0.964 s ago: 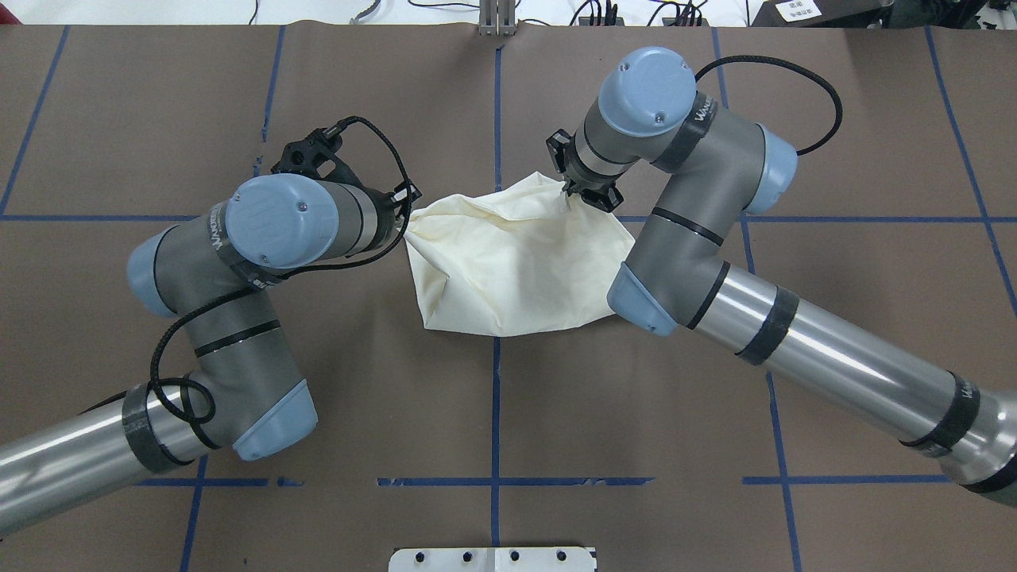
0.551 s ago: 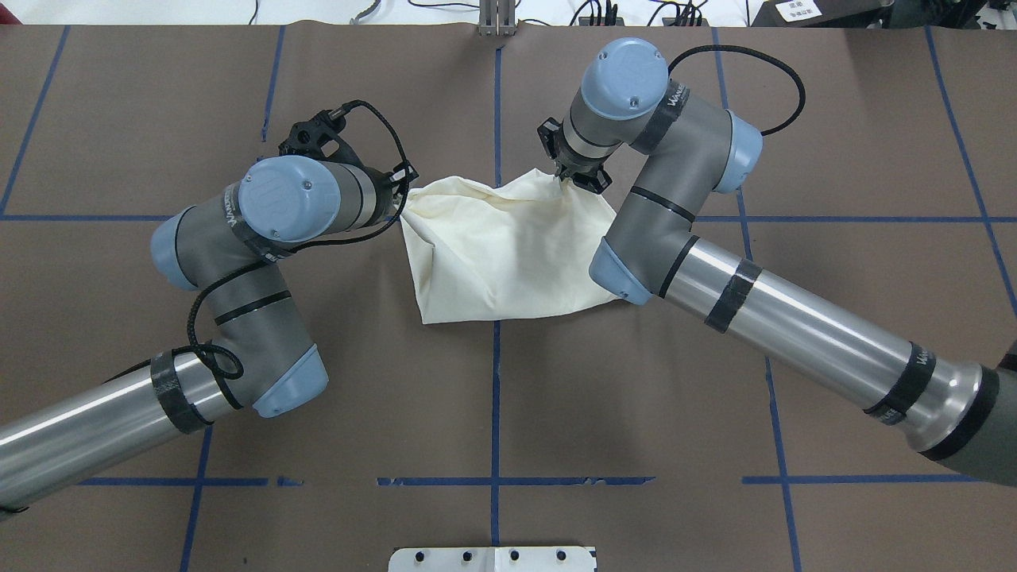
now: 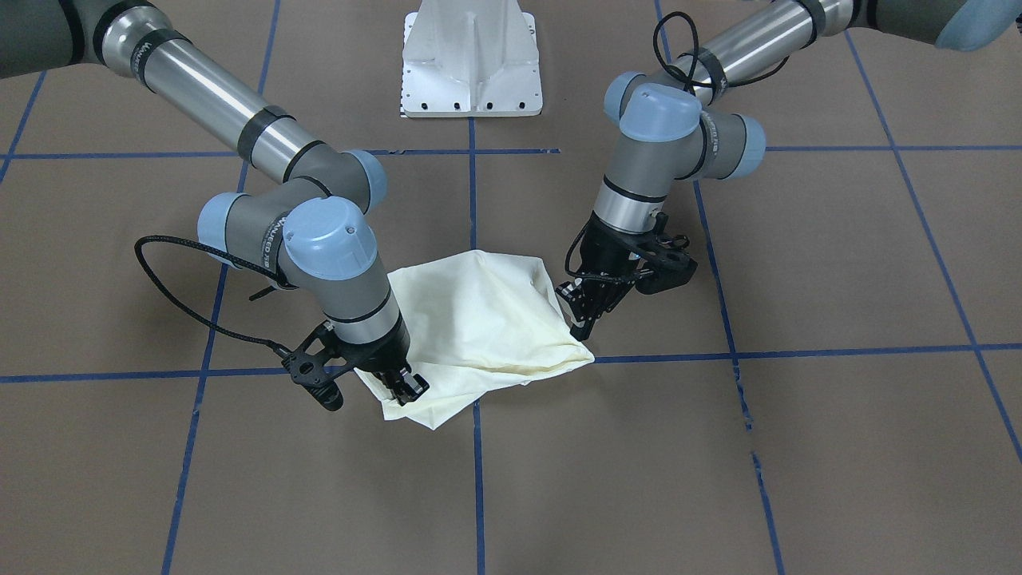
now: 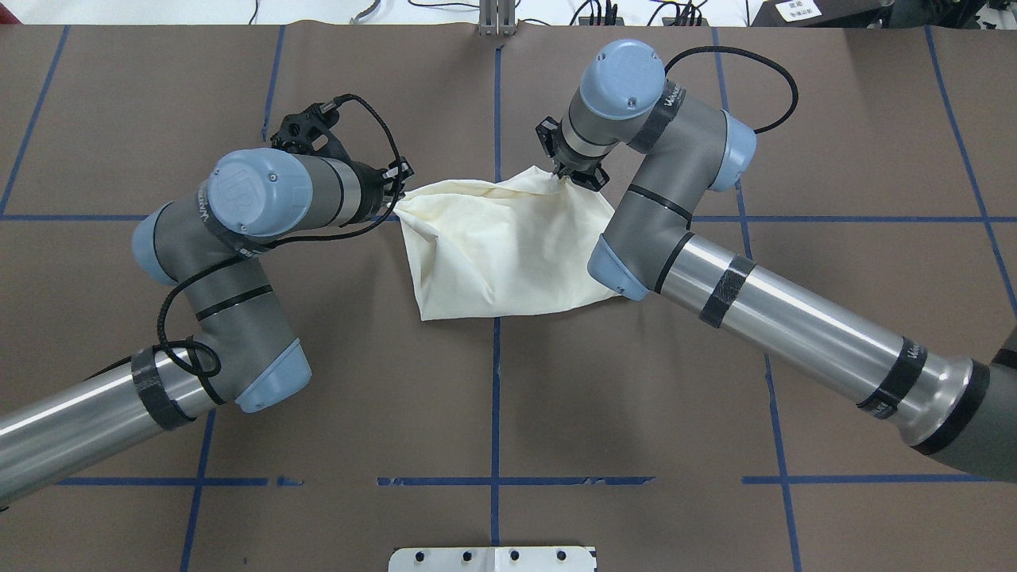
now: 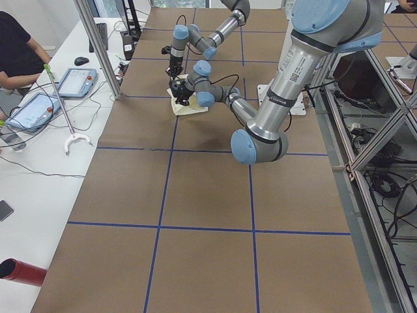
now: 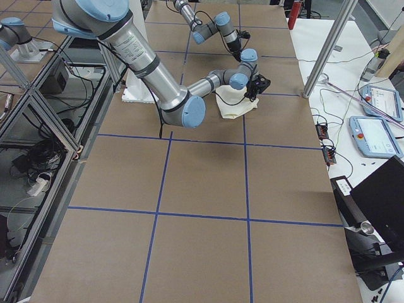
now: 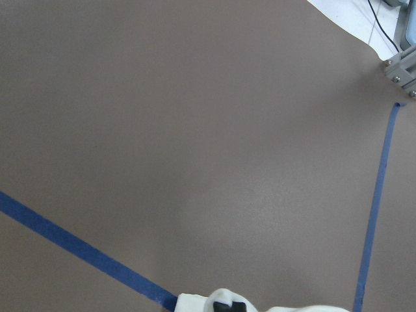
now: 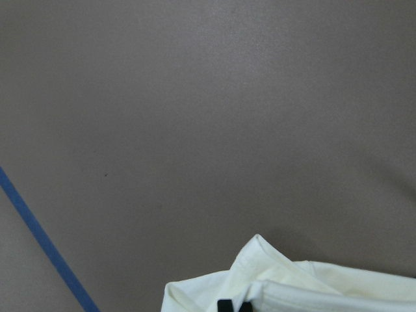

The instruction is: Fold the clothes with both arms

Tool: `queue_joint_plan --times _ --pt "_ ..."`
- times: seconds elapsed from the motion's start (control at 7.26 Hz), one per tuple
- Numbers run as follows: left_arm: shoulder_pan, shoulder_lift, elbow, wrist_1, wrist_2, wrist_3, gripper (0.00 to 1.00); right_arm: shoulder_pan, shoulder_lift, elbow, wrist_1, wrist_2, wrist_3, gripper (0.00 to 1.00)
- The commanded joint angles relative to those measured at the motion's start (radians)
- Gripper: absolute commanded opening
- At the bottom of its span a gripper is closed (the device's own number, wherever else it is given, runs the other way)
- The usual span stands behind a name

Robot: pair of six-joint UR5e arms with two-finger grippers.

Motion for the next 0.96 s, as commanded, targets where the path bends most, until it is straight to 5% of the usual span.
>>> queue_joint_plan --times 0.0,0.14,0.69,0.83 --pt "0.013 0.103 -0.131 -0.01 -0.083 -0.008 0.18 0.003 0.001 -0.005 0.006 0.0 0.0 0.0" --pt "0.083 0.101 -0.128 -0.009 -0.079 -0.016 0.0 0.003 0.001 -0.004 0.007 0.0 0.0 0.0" --pt "0.148 0.072 -0.058 -0.061 -0.074 -0.013 0.0 0.008 0.007 -0.001 0.007 0.0 0.002 0.0" --pt "0.148 0.071 -0.056 -0.105 -0.074 -0.017 0.16 0.008 0.011 -0.002 0.007 0.0 0.004 0.0"
